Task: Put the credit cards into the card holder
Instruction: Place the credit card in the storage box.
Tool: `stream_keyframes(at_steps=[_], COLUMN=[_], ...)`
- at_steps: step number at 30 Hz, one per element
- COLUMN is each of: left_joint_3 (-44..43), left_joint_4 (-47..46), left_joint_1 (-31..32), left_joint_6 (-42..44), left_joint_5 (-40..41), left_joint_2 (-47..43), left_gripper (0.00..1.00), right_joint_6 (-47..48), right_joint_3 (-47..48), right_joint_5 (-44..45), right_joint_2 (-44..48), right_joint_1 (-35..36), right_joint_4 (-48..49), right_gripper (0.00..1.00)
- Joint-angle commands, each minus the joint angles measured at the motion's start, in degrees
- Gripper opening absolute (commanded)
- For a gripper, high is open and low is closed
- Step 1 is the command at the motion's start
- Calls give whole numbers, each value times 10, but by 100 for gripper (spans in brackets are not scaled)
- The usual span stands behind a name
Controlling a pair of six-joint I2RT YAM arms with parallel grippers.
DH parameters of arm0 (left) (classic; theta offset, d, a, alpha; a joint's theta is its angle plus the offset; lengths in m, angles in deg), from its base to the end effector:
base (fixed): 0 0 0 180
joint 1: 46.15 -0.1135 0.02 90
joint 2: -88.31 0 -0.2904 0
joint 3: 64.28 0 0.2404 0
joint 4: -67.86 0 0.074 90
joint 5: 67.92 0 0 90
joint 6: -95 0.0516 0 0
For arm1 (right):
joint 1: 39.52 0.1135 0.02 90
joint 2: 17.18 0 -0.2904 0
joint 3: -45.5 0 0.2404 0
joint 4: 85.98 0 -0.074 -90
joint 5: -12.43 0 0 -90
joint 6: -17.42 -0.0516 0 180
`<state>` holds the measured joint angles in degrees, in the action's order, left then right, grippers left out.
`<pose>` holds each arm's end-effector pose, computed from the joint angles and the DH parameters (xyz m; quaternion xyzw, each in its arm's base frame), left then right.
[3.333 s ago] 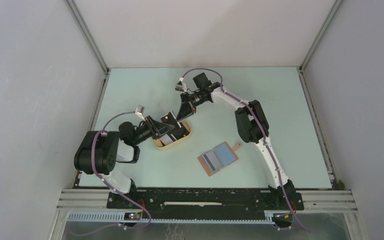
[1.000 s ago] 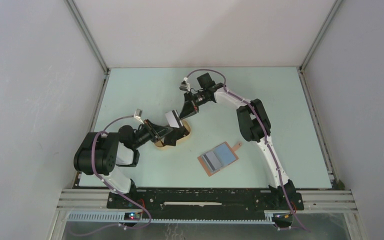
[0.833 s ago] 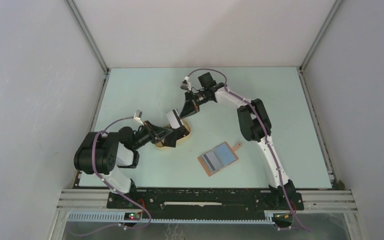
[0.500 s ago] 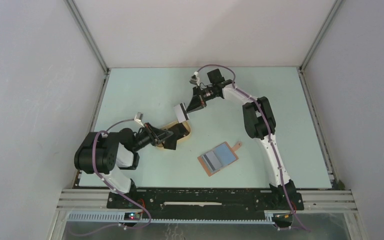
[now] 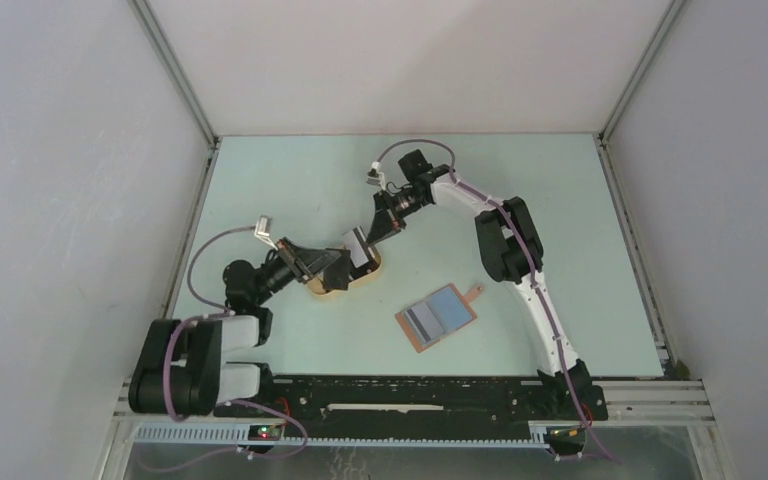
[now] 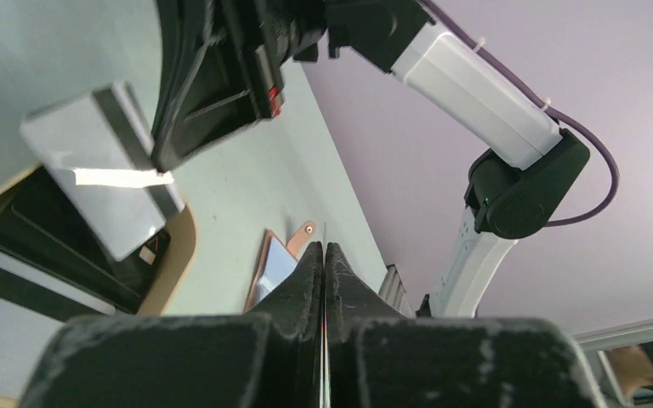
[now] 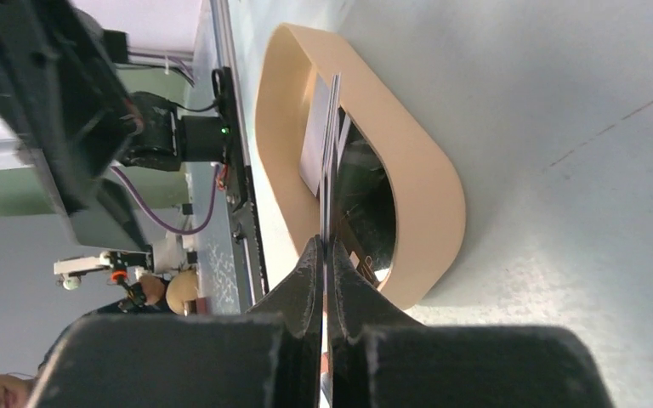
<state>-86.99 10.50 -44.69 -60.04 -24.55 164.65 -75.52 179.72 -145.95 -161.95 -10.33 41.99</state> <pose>0.2022 -0.0427 0.2092 -0.0853 0.6859 -0.5937 0.4121 0.4449 0.3035 0.1544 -0.3122 0.7524 0.5789 0.0373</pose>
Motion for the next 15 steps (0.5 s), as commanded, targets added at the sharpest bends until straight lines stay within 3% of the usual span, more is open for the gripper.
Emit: stream_keyframes(at_steps=[1,3,4,6,9,11,15], left_joint_3=[2,-6,-10,-18,-27,-29,-28], left_joint_4=[120,219,259,324,388,397,394], left_joint_1=[-2,0,3,15,50,79,143], left_joint_6=[67,103,120,147,171,170,161], left_joint_5=[29,44,55,81,123,145,193], left_joint_2=[-107,-168,-201,-271,-343,-372,-419], left_gripper=[2,2,2,2,2,1,0], right_joint_6=[67,93,107,129,147,164,208], right_joint_3=[25,31,35,43,49,49,9], right_joint_5=[39,61,72,92,130,159,193], right_joint_2=[53,56,59,72,113,146,231], right_joint_1=[24,37,43,52,51,49,42], right_joint_4=[-64,-94,-112,-141,-159,-175,-215], right_gripper=[0,0,6,30,51,56,58])
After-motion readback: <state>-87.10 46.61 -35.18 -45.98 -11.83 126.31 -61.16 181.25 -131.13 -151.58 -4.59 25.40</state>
